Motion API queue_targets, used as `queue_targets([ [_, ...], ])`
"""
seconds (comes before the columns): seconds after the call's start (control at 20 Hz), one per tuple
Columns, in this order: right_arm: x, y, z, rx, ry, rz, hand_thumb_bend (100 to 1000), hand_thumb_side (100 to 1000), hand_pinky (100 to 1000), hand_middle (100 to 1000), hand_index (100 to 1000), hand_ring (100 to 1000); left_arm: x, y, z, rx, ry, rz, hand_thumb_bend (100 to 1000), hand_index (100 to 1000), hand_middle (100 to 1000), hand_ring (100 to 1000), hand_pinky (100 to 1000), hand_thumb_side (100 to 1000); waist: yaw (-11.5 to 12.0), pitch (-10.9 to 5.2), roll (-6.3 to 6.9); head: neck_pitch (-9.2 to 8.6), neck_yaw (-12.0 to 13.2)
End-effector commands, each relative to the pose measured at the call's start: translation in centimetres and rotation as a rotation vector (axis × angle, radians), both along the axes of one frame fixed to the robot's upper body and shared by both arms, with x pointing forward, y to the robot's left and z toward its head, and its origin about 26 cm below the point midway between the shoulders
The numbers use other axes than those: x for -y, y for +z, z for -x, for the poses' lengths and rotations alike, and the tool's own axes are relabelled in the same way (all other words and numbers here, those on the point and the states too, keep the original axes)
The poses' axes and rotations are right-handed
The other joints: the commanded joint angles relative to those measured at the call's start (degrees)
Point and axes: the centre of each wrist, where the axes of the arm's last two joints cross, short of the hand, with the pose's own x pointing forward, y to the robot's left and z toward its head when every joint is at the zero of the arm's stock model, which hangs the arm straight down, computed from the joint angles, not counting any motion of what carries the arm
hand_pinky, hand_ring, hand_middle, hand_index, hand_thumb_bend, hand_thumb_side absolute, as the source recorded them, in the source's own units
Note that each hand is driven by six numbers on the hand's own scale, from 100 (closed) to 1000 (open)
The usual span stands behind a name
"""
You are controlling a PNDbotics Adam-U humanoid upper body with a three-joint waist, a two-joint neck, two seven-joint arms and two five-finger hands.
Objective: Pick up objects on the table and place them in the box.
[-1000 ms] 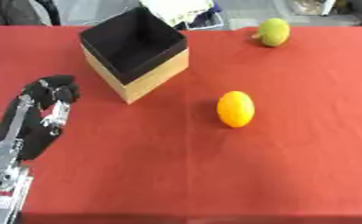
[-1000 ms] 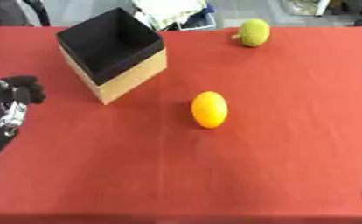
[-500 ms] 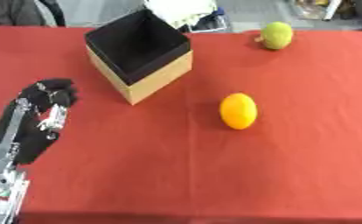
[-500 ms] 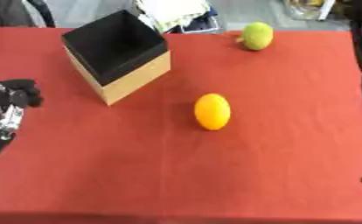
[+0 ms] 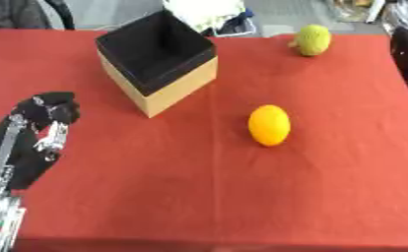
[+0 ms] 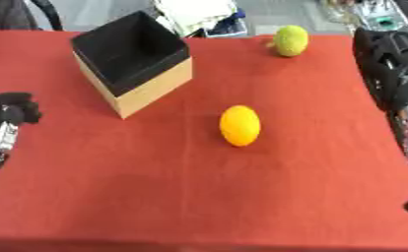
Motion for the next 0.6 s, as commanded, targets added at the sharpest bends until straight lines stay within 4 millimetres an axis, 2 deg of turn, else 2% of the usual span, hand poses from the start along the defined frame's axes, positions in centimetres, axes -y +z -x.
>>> queue_targets([
  [0.05,0.8,-0.5,0.3,-0.026,-0.017,0.014,100,722,669,787,848,800,0.0,0.7,-0.1,0.024,-0.010,-0.007,100,763,599,626,646,630,0.12,-0.66,-0.11,0.27,-0.35],
  [0.25,0.9,-2.1,0.5,-0.066,-0.017,0.013,100,731,672,790,852,802,0.0,0.8,-0.1,0.026,-0.010,-0.006,100,763,599,625,646,630,0.28,-0.44,-0.22,0.27,-0.48],
  [0.6,0.9,-3.3,0.7,-0.098,-0.016,0.027,100,730,679,804,858,811,0.1,0.9,-0.2,0.031,-0.013,-0.005,100,763,598,624,645,631,0.69,0.02,-0.39,0.27,-0.83],
])
